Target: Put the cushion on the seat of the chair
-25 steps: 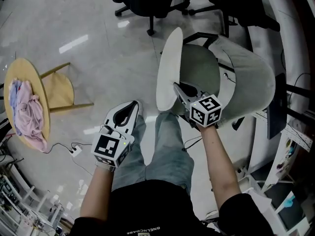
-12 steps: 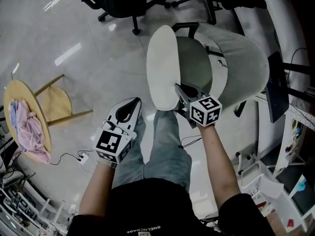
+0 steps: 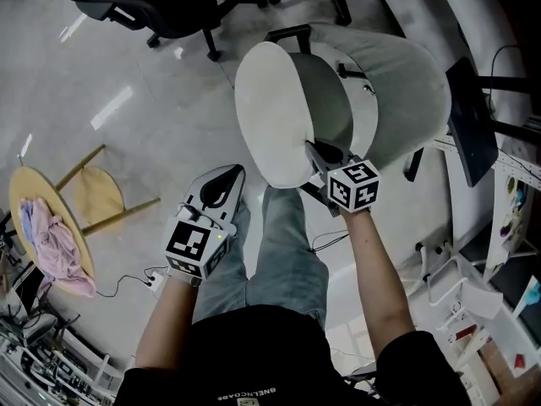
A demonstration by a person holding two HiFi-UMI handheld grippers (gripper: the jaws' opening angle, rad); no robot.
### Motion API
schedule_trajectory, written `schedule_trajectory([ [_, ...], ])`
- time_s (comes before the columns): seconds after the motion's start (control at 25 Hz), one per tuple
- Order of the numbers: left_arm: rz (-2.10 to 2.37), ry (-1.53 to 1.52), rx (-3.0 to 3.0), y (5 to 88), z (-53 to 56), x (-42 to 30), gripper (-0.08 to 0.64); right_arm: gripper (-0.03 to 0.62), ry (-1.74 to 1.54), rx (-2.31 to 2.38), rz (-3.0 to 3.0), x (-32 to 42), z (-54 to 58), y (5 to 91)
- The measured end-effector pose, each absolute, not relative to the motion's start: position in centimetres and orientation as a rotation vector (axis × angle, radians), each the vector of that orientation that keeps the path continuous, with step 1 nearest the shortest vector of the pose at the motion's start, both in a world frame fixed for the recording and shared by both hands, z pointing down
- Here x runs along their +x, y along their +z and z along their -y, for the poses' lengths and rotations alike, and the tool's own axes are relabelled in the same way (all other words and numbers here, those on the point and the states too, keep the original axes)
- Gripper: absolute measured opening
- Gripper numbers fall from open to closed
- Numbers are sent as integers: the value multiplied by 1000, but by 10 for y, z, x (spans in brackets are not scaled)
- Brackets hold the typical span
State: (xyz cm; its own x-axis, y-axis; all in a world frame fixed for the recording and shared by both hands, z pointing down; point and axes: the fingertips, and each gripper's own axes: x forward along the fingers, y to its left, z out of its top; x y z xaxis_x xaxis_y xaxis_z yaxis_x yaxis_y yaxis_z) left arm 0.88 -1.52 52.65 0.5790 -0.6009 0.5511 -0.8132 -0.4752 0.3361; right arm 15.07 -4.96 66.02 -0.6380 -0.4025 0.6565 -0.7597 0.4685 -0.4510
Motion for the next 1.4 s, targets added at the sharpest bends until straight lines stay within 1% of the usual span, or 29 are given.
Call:
schedule_trajectory([
  [0.8, 1036, 529, 2291, 527, 35, 38, 14, 37, 1037, 1123, 2106, 222, 56, 682],
  [1.4, 1056, 531, 2262, 543, 48, 43, 14, 38, 984, 1176, 1839, 268, 74, 740],
])
